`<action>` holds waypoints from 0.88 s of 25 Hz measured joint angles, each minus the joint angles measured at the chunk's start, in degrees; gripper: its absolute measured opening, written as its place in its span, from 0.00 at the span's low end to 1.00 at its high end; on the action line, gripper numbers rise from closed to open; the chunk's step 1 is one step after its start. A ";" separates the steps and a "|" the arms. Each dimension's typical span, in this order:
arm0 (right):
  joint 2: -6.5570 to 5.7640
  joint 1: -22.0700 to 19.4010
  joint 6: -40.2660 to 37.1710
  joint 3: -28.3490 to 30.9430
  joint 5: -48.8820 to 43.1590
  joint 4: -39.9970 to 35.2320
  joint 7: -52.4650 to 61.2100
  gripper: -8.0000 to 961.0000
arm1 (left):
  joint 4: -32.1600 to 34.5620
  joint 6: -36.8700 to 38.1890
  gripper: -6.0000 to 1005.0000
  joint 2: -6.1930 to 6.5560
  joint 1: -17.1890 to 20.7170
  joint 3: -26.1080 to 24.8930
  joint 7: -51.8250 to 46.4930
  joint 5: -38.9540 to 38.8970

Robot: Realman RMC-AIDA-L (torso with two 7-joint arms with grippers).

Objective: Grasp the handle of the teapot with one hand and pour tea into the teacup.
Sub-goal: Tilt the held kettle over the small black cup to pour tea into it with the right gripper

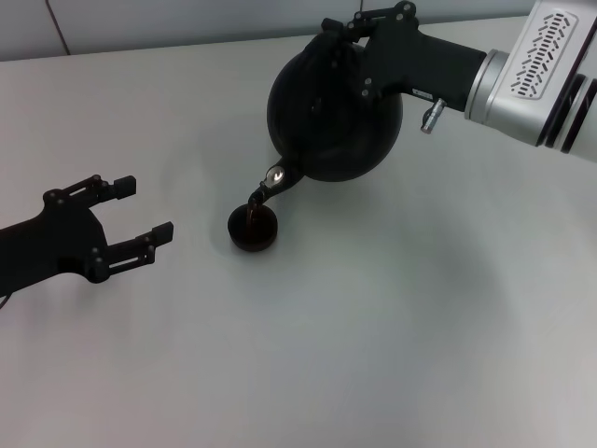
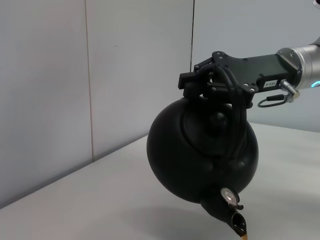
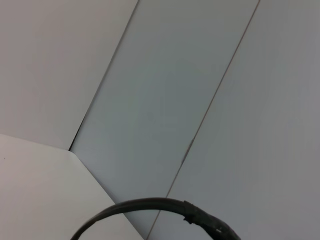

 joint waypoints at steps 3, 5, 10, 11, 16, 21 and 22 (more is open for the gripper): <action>0.02 -0.02 0.00 0.01 0.05 0.17 -0.43 0.14 | 0.00 0.00 0.80 0.04 -0.16 0.00 0.00 0.09; 0.07 -0.03 0.01 0.01 0.06 0.24 -0.80 0.14 | 0.00 0.00 0.80 0.04 -0.16 0.00 0.00 0.09; 0.08 -0.11 0.02 0.02 0.06 0.28 -0.82 0.14 | 0.00 -0.13 0.80 0.04 -0.30 0.00 0.00 0.21; 0.09 -0.19 0.02 0.22 0.06 0.49 -0.84 0.14 | 0.00 -0.39 0.80 0.04 -0.30 0.00 0.00 0.21; 0.08 -0.75 0.02 0.28 1.23 1.64 -0.97 0.14 | 0.00 -0.68 0.80 -0.03 -0.30 0.00 0.00 0.21; 0.04 -2.77 -0.62 0.25 6.03 4.62 -2.45 0.14 | 0.00 -0.70 0.80 -0.05 -0.27 0.00 0.00 0.20; 0.03 -3.14 -0.97 0.47 6.60 5.11 -2.45 0.14 | 0.00 -0.70 0.80 -0.05 -0.26 0.00 0.01 0.21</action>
